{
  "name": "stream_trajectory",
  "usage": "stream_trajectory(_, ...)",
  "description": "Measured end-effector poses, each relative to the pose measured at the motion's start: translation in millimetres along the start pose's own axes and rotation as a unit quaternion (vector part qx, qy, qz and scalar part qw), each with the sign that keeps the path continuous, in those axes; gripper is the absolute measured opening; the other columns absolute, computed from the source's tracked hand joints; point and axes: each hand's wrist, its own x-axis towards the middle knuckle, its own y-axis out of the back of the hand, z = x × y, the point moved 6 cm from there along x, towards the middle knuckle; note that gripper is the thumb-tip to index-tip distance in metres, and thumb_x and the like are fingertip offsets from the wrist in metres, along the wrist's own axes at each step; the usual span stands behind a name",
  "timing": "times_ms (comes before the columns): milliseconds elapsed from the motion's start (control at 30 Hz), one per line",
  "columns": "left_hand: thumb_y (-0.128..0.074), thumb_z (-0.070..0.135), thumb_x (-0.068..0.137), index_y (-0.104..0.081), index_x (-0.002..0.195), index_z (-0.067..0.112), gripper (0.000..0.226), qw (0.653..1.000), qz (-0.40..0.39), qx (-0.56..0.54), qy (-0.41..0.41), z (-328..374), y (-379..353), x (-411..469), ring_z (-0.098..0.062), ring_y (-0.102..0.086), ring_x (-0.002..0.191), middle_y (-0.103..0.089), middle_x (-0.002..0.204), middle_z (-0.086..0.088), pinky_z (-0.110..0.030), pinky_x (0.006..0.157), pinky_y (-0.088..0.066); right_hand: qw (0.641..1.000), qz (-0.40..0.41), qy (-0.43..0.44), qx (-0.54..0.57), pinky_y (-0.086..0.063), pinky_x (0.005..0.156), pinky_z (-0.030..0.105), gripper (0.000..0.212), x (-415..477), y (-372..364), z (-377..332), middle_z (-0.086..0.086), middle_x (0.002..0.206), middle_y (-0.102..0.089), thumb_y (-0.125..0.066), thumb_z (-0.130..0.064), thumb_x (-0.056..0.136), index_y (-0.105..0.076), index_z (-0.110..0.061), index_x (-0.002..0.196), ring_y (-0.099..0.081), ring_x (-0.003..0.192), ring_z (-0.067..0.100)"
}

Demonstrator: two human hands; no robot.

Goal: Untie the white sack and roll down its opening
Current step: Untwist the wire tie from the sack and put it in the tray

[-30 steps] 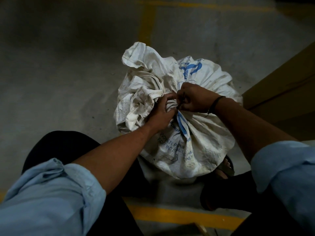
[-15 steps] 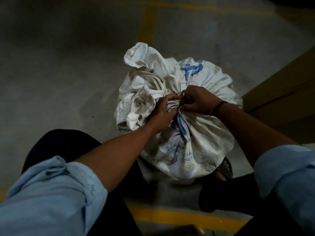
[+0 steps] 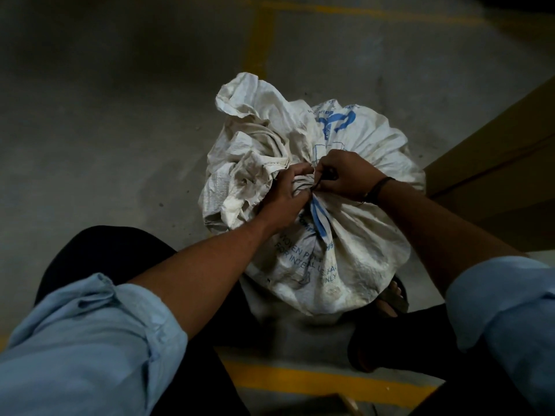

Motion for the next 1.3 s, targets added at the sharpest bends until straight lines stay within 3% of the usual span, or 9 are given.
stream_trajectory(200, -0.06, 0.005, 0.092, -0.052, 0.137, 0.012, 0.046, 1.0, -0.001, 0.005, -0.004, 2, 1, 0, -0.007, -0.055, 0.119, -0.056, 0.136, -0.006, -0.005, 0.095, -0.038, 0.998, -0.04, -0.016, 0.049, -0.043, 0.079, 0.033, 0.009, -2, 3, 8, 0.009, 0.094, -0.063, -0.07, -0.016, 0.085, -0.069, -0.008, 0.09, -0.057, 0.088, 0.022)
stream_trajectory(400, -0.057, 0.018, 0.087, -0.05, 0.137, 0.021, 0.051, 1.0, -0.008, 0.006, -0.006, 0, -1, 0, -0.014, -0.057, 0.122, -0.058, 0.132, -0.004, -0.031, 0.105, -0.046, 1.0, 0.006, 0.012, 0.024, -0.045, 0.075, 0.036, 0.012, -2, 3, 1, 0.003, 0.085, -0.057, -0.076, -0.019, 0.081, -0.07, -0.01, 0.088, -0.052, 0.079, 0.017)
stream_trajectory(467, -0.057, 0.02, 0.086, -0.051, 0.137, 0.019, 0.051, 1.0, -0.004, 0.002, -0.004, 2, 0, -1, -0.013, -0.056, 0.121, -0.058, 0.132, -0.004, -0.022, 0.103, -0.044, 1.0, 0.01, 0.004, 0.025, -0.043, 0.074, 0.034, 0.012, -1, 3, 4, 0.006, 0.086, -0.058, -0.073, -0.02, 0.084, -0.069, -0.008, 0.088, -0.052, 0.081, 0.018)
stream_trajectory(633, -0.061, 0.014, 0.09, -0.054, 0.135, 0.012, 0.046, 1.0, 0.006, 0.001, -0.011, 1, 1, 1, -0.012, -0.055, 0.122, -0.056, 0.137, -0.008, -0.004, 0.095, -0.036, 0.992, 0.02, -0.062, 0.106, -0.039, 0.068, 0.012, 0.013, -6, 7, 20, 0.005, 0.092, -0.066, -0.07, -0.02, 0.087, -0.07, -0.009, 0.093, -0.057, 0.084, 0.013)
stream_trajectory(767, -0.06, 0.009, 0.093, -0.052, 0.138, 0.011, 0.046, 1.0, 0.003, 0.0, -0.011, 1, 0, 2, -0.009, -0.055, 0.12, -0.057, 0.136, -0.006, -0.003, 0.093, -0.037, 0.996, 0.013, -0.028, 0.079, -0.044, 0.076, 0.026, 0.016, -3, 4, 8, 0.003, 0.09, -0.065, -0.076, -0.026, 0.082, -0.072, -0.012, 0.089, -0.057, 0.083, 0.014)
stream_trajectory(933, -0.06, 0.022, 0.089, -0.054, 0.135, 0.016, 0.046, 1.0, 0.001, -0.01, -0.014, -3, 0, 1, -0.009, -0.052, 0.128, -0.054, 0.14, -0.003, -0.007, 0.101, -0.036, 0.989, 0.048, -0.083, 0.114, -0.038, 0.065, 0.021, 0.016, -5, 7, 24, 0.007, 0.094, -0.067, -0.071, -0.023, 0.087, -0.069, -0.007, 0.091, -0.056, 0.082, 0.014)
stream_trajectory(1033, -0.059, 0.023, 0.088, -0.054, 0.136, 0.015, 0.048, 1.0, 0.002, -0.013, -0.011, -2, 0, 1, -0.009, -0.054, 0.124, -0.055, 0.137, -0.005, -0.011, 0.1, -0.04, 0.991, 0.042, -0.062, 0.113, -0.039, 0.065, 0.013, 0.018, -4, 6, 18, 0.005, 0.091, -0.065, -0.072, -0.026, 0.086, -0.069, -0.008, 0.091, -0.055, 0.08, 0.013)
stream_trajectory(1167, -0.058, 0.021, 0.087, -0.053, 0.136, 0.017, 0.049, 1.0, -0.001, -0.004, -0.01, -2, -1, 2, -0.01, -0.055, 0.122, -0.057, 0.135, -0.004, -0.013, 0.1, -0.041, 0.998, 0.022, -0.037, 0.044, -0.039, 0.072, 0.028, 0.019, -1, 2, 12, 0.009, 0.093, -0.063, -0.071, -0.025, 0.086, -0.069, -0.007, 0.091, -0.055, 0.084, 0.019)
stream_trajectory(1300, -0.061, 0.017, 0.089, -0.055, 0.132, 0.022, 0.044, 1.0, 0.0, 0.005, -0.014, -5, 1, 2, -0.009, -0.052, 0.128, -0.054, 0.139, 0.0, -0.02, 0.106, -0.039, 0.988, 0.068, -0.114, 0.08, -0.034, 0.071, 0.026, 0.02, -5, 4, 28, 0.006, 0.095, -0.064, -0.06, -0.025, 0.094, -0.066, -0.006, 0.096, -0.055, 0.086, 0.018)
